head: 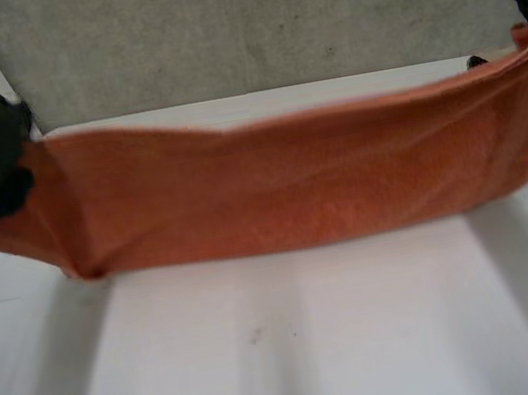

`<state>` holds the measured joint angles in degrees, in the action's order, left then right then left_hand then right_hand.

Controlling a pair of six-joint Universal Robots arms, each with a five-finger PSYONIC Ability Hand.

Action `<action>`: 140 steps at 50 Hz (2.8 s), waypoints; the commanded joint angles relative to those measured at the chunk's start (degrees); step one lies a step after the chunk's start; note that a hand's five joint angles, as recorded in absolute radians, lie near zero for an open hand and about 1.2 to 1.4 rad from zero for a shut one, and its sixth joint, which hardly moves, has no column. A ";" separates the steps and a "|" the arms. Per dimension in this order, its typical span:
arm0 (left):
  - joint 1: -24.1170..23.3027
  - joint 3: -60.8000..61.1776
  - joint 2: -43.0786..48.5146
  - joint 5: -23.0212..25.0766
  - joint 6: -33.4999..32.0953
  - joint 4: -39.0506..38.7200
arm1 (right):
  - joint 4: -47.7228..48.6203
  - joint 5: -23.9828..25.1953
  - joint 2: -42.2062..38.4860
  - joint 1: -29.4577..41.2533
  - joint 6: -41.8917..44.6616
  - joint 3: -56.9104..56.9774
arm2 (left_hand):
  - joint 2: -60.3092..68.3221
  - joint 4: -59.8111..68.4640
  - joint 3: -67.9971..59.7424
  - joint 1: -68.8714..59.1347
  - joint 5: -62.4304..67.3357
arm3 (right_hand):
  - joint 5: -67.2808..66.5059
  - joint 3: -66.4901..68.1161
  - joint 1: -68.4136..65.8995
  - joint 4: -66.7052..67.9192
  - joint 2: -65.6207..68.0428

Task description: Fold the laundry.

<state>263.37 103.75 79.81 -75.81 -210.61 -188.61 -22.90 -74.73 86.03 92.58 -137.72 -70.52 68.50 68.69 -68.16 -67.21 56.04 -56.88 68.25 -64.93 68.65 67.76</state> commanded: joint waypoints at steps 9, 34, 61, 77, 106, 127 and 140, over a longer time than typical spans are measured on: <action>-2.94 -31.63 39.96 0.22 -10.52 -4.31 | 8.29 -12.37 -27.31 5.94 -3.16 17.68 | 11.50 11.31 -11.84 -12.79 13.96 | -13.12 11.75 -15.07 11.35 12.24; -5.32 -25.37 28.66 -0.40 6.26 -28.31 | 41.37 -10.10 -26.97 10.78 -20.48 10.58 | 11.50 11.31 -11.84 -12.79 13.96 | 37.55 -38.92 35.60 -39.32 -38.42; -9.54 -0.75 -6.24 4.35 6.26 -29.80 | 27.99 7.06 -51.54 25.27 -21.01 26.89 | 11.50 11.31 -11.84 -12.79 13.96 | 52.09 -53.47 50.14 -53.86 -52.97; -9.54 2.33 -11.52 6.11 6.26 -29.36 | 29.22 -7.26 -53.73 26.61 -20.48 34.24 | 11.50 11.31 -11.84 -12.79 13.96 | -13.12 11.75 -15.07 11.35 12.24; 6.10 -1.61 3.21 13.14 6.09 -4.51 | -2.50 3.80 -4.10 3.57 -3.80 6.97 | 11.50 11.31 -11.84 -12.79 13.96 | -13.12 11.75 -15.07 11.35 12.24; -0.40 -55.41 43.32 2.86 3.10 -16.00 | 46.47 -16.23 -34.26 12.98 -5.80 33.51 | 11.50 11.31 -11.84 -12.79 13.96 | -13.12 11.75 -15.07 11.35 12.24; -1.01 -46.38 40.07 -0.57 7.49 -32.70 | 61.22 -11.94 -34.26 13.07 -8.26 27.37 | 11.50 11.31 -11.84 -12.79 13.96 | -13.12 11.75 -15.07 11.35 12.24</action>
<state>262.06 49.64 121.18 -76.35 -204.19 -224.22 39.74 -89.06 51.50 105.84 -144.80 -37.68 68.77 68.98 -68.50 -67.21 56.04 -57.64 68.30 -65.28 68.74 67.75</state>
